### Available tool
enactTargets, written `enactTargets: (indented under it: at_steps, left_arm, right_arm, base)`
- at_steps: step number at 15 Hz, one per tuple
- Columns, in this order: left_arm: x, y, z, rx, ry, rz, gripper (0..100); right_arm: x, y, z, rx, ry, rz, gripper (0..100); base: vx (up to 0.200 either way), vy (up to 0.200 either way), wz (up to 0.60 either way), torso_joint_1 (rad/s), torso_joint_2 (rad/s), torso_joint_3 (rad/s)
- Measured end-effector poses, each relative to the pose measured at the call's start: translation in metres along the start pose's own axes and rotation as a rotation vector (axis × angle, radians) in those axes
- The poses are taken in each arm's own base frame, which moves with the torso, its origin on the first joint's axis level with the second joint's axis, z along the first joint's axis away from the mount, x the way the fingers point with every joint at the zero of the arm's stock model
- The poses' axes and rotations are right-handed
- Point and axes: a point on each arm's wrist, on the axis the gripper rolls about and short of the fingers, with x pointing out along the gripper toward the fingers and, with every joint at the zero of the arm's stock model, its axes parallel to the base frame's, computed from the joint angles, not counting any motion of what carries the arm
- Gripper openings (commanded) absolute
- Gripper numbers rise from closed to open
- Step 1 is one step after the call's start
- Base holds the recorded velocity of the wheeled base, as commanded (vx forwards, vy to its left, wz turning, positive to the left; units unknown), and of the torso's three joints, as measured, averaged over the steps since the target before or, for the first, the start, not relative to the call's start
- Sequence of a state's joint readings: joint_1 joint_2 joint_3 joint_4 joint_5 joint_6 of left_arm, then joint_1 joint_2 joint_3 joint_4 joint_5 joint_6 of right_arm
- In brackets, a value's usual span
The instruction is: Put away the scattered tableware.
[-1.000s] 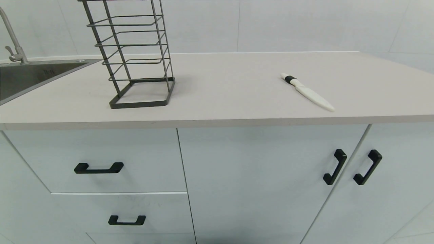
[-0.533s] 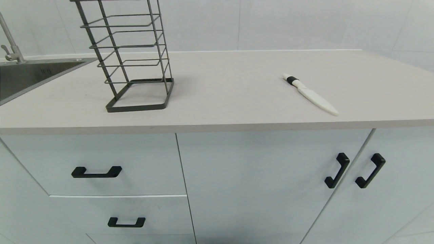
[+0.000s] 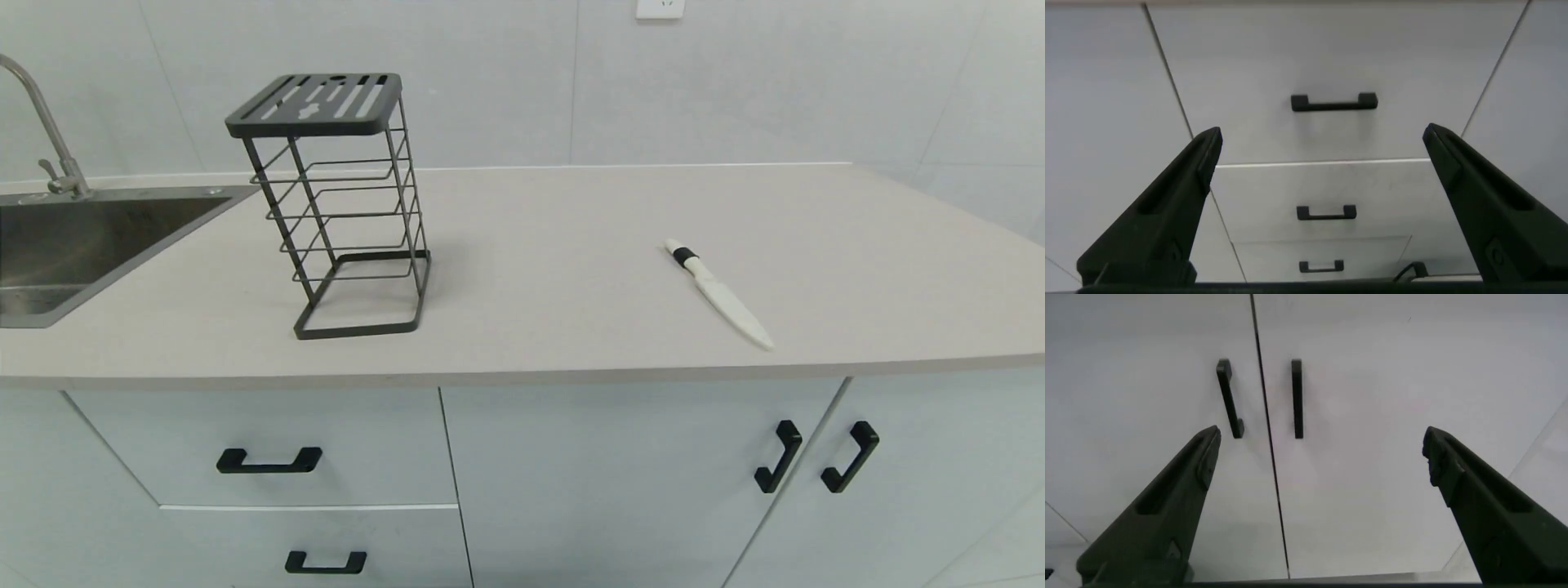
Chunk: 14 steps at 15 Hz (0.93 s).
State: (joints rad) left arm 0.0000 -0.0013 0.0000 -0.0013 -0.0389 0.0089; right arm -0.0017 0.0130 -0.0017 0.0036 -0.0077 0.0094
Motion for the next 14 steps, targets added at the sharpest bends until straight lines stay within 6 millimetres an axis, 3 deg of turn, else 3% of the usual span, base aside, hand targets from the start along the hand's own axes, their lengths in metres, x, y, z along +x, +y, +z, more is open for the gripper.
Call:
enactTargets:
  at_steps: [5,14]
  left_arm:
    - [0.0,0.0,0.0,0.0,0.0,0.0,100]
    - [0.0,0.0,0.0,0.0,0.0,0.0,100]
  right_arm:
    - [0.0001,0.0,0.0,0.0,0.0,0.0,100]
    - [0.0,0.0,0.0001,0.0,0.0,0.0,100]
  base:
    - [0.0,0.0,0.0,0.167,-0.49,-0.218]
    - [0.0,0.0,0.0,0.324,-0.5,-0.239]
